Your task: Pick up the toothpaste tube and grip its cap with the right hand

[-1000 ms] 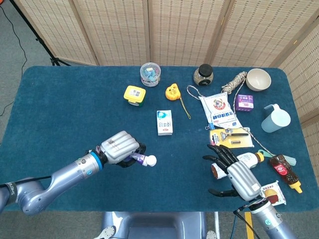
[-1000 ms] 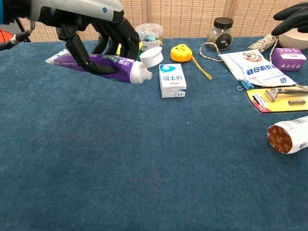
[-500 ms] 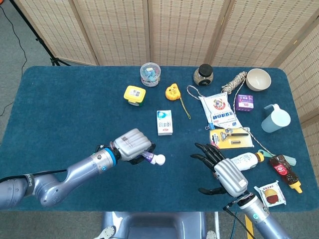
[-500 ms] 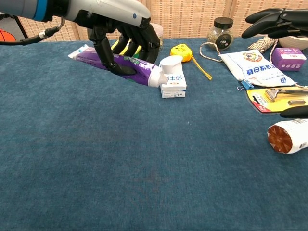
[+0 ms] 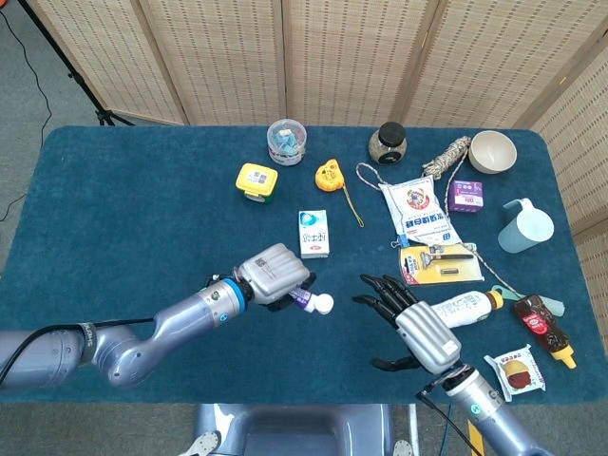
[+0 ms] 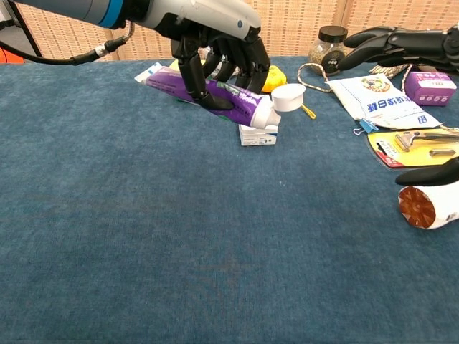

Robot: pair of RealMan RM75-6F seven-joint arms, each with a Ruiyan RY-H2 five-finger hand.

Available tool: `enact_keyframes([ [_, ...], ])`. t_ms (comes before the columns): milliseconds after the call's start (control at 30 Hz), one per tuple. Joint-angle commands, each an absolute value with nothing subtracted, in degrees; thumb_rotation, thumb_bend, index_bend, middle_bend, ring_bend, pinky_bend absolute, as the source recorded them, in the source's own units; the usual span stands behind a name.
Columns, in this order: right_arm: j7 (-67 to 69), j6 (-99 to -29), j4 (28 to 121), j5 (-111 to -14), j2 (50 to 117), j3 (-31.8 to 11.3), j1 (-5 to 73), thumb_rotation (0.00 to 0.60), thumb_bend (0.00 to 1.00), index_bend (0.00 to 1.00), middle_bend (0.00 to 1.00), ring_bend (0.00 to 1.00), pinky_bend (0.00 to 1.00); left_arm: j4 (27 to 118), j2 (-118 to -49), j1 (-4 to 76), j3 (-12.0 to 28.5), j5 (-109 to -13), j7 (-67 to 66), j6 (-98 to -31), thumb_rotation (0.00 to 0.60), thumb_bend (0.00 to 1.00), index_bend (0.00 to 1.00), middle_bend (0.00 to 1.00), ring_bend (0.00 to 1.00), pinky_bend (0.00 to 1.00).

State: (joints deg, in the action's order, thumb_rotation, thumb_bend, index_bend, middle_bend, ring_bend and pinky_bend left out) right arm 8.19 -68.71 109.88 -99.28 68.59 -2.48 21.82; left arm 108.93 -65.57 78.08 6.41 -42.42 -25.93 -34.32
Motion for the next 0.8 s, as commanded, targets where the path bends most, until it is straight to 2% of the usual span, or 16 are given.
enact_keyframes([
  [33,7.56,-68.23,110.0,-99.04,69.08,-2.52,22.42,0.6,0.0,0.16,0.0,0.0,0.0,108.63,-65.79,79.18,6.19,-41.48,-26.02,-34.72,0.6,1.0,0.57,0.53,0.51,0.53],
  [500,5.37,-68.87,110.89,-98.55,69.76,-1.73,22.96,0.6,0.0,0.16,0.0,0.0,0.0,108.94,-65.83,82.72,4.24,-38.83,-26.47,-35.71,0.6,1.0,0.57,0.53,0.51,0.53],
  [800,2.86,-66.91,111.69,-96.52,70.65,-2.27,24.5,0.6,0.0,0.16,0.0,0.0,0.0,108.8,-66.19,83.88,3.15,-37.83,-26.11,-36.24,0.6,1.0,0.57,0.53,0.51,0.53],
])
